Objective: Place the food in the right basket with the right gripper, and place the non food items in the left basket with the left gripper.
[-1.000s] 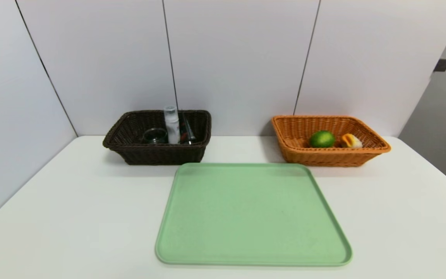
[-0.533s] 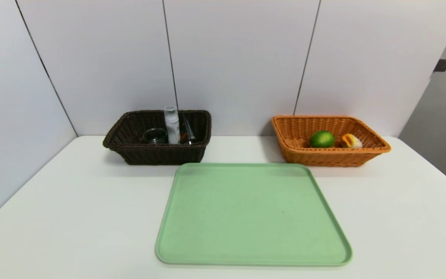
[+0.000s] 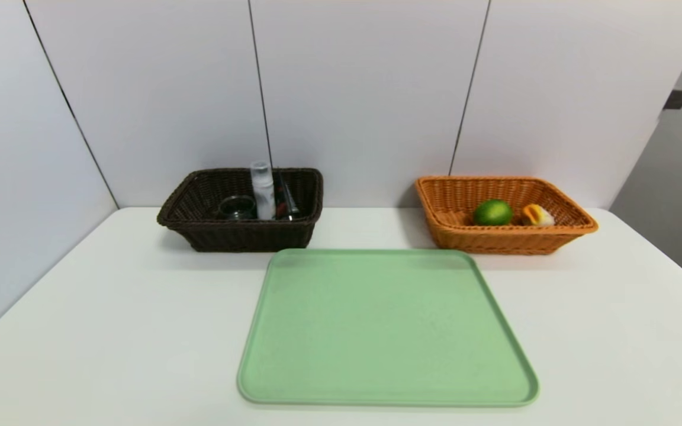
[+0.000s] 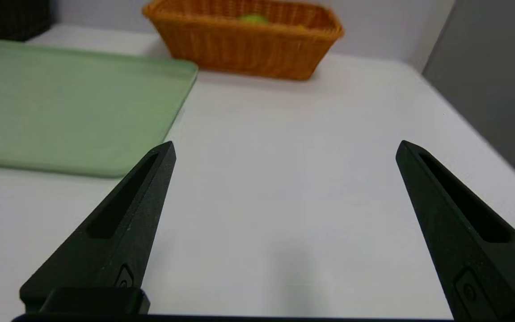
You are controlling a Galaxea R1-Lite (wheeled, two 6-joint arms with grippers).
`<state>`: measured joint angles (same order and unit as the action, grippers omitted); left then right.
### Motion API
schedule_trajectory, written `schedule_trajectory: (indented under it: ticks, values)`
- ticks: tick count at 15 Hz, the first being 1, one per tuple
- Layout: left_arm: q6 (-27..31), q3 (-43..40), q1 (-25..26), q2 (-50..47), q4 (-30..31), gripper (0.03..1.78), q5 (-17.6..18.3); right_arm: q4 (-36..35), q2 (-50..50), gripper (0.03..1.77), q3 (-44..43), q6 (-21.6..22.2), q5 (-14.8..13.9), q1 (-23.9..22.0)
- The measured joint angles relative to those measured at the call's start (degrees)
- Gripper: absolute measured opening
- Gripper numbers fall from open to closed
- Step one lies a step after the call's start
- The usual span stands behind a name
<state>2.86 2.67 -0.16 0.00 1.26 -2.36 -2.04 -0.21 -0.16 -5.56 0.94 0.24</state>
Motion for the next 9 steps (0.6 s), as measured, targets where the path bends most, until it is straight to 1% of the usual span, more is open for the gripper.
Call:
schedule_trajectory:
  ticks: [1, 3, 5, 9]
  values:
    - [-0.55, -1.44, 0.0, 0.0, 0.5, 1.69, 1.63, 1.94, 0.0, 1.7, 0.09, 1.4, 0.16, 0.0]
    - [-2.82, -2.12, 0.0, 0.0, -1.69, 1.69, 2.46, 2.06, 0.0, 1.7, 0.09, 2.93, -0.26, 0.0]
    - [-3.16, -2.36, 0.02, 0.0, -1.35, 1.69, 2.46, 1.88, 0.0, 1.7, 0.13, 4.83, -0.52, 0.0]
    - [-4.6, -2.65, 0.0, 0.0, -0.73, 1.69, 1.88, 1.96, 0.0, 1.7, 0.16, 5.32, -0.96, 0.0]
